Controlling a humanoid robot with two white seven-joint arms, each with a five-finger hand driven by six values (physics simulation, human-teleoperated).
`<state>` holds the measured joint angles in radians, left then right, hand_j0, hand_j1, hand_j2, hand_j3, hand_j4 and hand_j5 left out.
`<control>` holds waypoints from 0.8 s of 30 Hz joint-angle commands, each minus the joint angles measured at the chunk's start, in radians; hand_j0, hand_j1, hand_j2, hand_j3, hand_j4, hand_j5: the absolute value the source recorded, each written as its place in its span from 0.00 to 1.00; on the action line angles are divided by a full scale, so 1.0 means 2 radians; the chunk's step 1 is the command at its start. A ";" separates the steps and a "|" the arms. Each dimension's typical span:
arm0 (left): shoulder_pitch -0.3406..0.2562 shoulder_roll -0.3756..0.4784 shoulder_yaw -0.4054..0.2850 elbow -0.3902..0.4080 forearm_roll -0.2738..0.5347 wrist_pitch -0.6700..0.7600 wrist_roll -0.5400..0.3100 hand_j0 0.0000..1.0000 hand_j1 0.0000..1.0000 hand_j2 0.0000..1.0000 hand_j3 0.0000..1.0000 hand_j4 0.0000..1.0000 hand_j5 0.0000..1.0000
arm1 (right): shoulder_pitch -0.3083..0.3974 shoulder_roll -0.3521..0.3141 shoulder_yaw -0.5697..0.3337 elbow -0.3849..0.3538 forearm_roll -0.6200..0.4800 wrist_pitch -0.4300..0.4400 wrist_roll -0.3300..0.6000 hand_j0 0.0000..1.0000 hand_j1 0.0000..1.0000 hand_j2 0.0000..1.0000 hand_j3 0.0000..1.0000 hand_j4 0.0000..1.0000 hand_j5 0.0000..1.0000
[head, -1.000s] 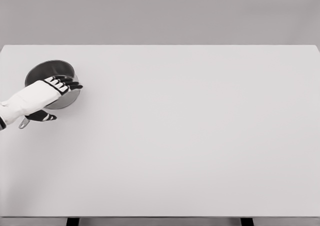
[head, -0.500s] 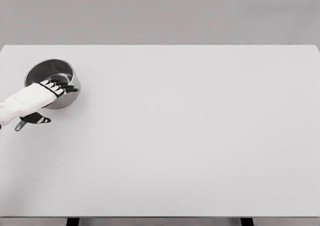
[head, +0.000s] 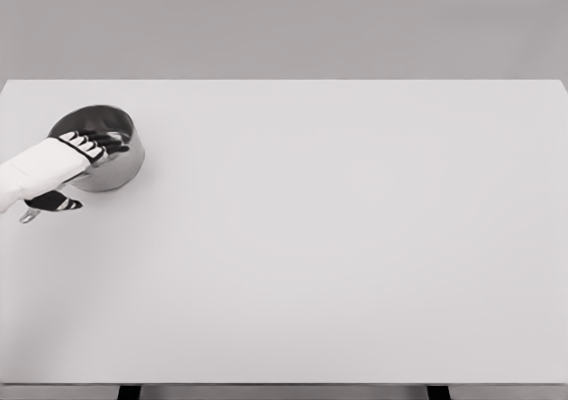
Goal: Rotate pot handle
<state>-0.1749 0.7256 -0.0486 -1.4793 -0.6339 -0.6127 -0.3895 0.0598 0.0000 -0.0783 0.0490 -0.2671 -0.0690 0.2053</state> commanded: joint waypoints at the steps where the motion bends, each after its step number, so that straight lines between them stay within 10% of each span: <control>1: 0.000 0.001 0.004 0.000 0.003 0.001 0.001 1.00 1.00 1.00 1.00 1.00 1.00 | 0.000 0.000 0.000 0.000 0.000 0.000 0.000 1.00 1.00 1.00 1.00 1.00 1.00; 24: 0.002 0.004 0.020 0.006 -0.001 0.001 0.000 1.00 1.00 1.00 1.00 1.00 1.00 | 0.000 0.000 0.000 0.000 0.000 0.000 0.001 1.00 1.00 1.00 1.00 1.00 1.00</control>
<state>-0.1703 0.7318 -0.0095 -1.4671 -0.6424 -0.6127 -0.3902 0.0598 0.0000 -0.0783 0.0490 -0.2671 -0.0690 0.2055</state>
